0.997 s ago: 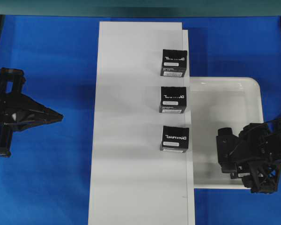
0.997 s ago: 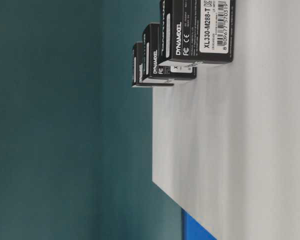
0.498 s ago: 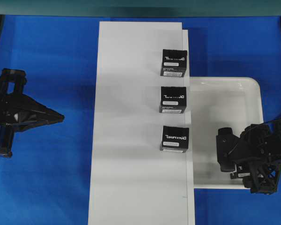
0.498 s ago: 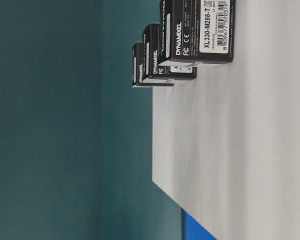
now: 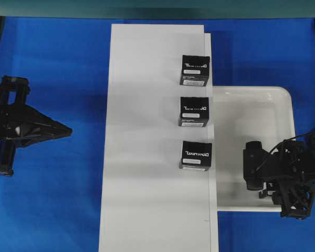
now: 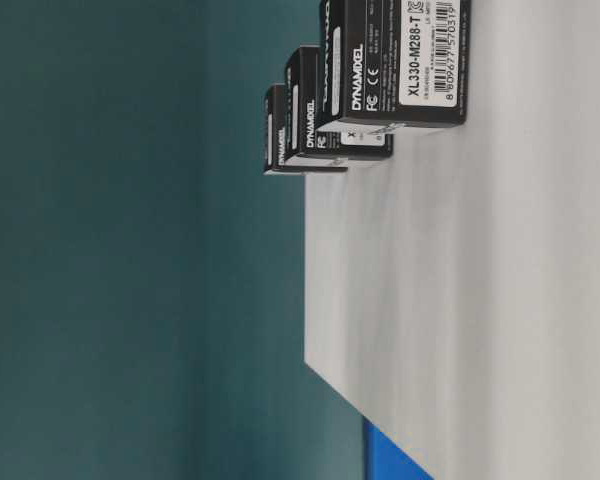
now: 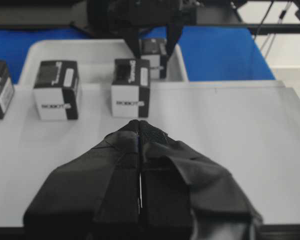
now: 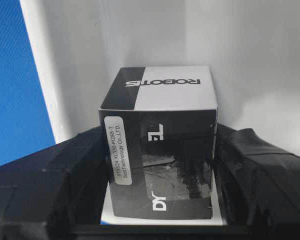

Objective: Place the box from the white plastic tray onto the white base.
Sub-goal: 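Lift the box and carry it left over the white base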

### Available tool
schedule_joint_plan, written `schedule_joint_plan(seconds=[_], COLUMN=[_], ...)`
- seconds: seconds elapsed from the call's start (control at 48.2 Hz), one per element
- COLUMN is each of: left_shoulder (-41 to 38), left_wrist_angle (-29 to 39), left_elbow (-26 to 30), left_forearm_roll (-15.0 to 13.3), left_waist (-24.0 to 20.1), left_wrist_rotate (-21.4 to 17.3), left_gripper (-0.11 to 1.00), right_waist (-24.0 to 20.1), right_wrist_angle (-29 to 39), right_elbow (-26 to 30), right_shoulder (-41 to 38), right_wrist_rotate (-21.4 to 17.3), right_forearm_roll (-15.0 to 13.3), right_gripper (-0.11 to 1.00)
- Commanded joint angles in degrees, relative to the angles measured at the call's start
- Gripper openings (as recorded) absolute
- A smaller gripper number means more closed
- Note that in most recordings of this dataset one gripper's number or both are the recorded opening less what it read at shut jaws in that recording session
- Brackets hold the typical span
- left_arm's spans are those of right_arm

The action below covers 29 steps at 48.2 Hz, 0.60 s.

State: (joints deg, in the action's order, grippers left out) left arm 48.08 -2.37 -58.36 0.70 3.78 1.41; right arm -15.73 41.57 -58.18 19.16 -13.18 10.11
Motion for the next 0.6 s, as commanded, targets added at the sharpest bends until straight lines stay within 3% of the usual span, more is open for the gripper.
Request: schedule_joint_plan(seconds=[0.0,0.249,0.581], left_shoulder=[-0.3,-1.1,-1.4], left_wrist_angle=[-0.4,-0.3,-0.3], left_elbow=[1.5,1.9,2.0], left_forearm_roll=[0.1,0.1,0.1], left_waist=[0.1,0.1,0.1], left_wrist_rotate=[0.1,0.1,0.2], left_gripper=[-0.07,-0.07,-0.07], right_waist=[0.1,0.1,0.1], right_wrist_angle=[1.8,10.0,18.0], right_elbow=[2.4,8.4,22.8], right_shoulder=[1.2,5.1,4.7], right_wrist_rotate=[0.0,-3.3,-7.5], right_forearm_roll=[0.2,0.4,0.4], right_gripper=[0.60,0.60,0.60])
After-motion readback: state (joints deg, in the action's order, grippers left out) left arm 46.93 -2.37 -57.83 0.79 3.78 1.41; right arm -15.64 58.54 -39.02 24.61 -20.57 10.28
